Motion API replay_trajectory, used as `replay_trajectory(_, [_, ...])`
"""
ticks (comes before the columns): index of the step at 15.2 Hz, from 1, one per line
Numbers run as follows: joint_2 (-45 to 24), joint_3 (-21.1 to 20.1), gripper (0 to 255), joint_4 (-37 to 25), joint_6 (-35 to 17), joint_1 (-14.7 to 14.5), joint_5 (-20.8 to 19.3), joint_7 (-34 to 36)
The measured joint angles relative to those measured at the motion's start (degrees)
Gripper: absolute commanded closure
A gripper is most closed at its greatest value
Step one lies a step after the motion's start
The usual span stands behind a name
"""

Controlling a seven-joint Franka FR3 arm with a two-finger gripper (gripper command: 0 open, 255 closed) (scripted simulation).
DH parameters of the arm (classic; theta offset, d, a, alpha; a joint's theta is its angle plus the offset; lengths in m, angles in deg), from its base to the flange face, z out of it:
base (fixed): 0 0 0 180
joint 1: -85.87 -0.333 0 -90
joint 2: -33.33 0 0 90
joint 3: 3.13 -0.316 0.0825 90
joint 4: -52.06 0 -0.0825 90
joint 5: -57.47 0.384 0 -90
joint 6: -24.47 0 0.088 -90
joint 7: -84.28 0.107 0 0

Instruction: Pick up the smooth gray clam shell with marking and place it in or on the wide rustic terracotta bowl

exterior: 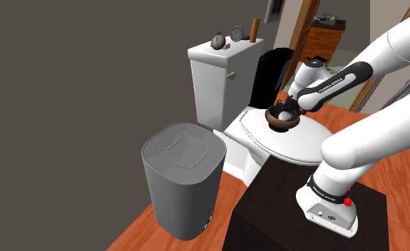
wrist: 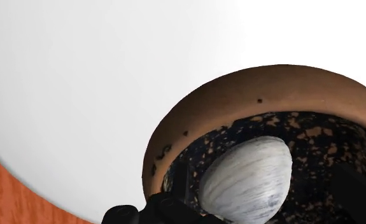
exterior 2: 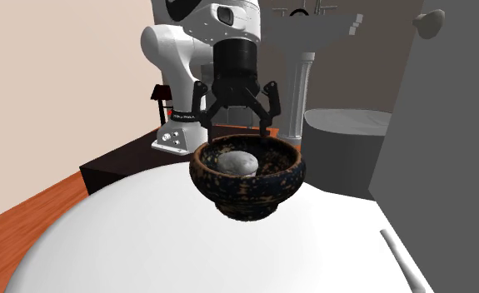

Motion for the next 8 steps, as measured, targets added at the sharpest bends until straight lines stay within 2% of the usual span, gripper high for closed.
replay_trajectory(5, [-6.19, 0.27, 0, -0.91, -6.38, 1.11, -2.47, 2.04])
replay_trajectory(8, [-7.14, 0.26, 0, -1.31, -7.15, 1.21, -2.66, 2.26])
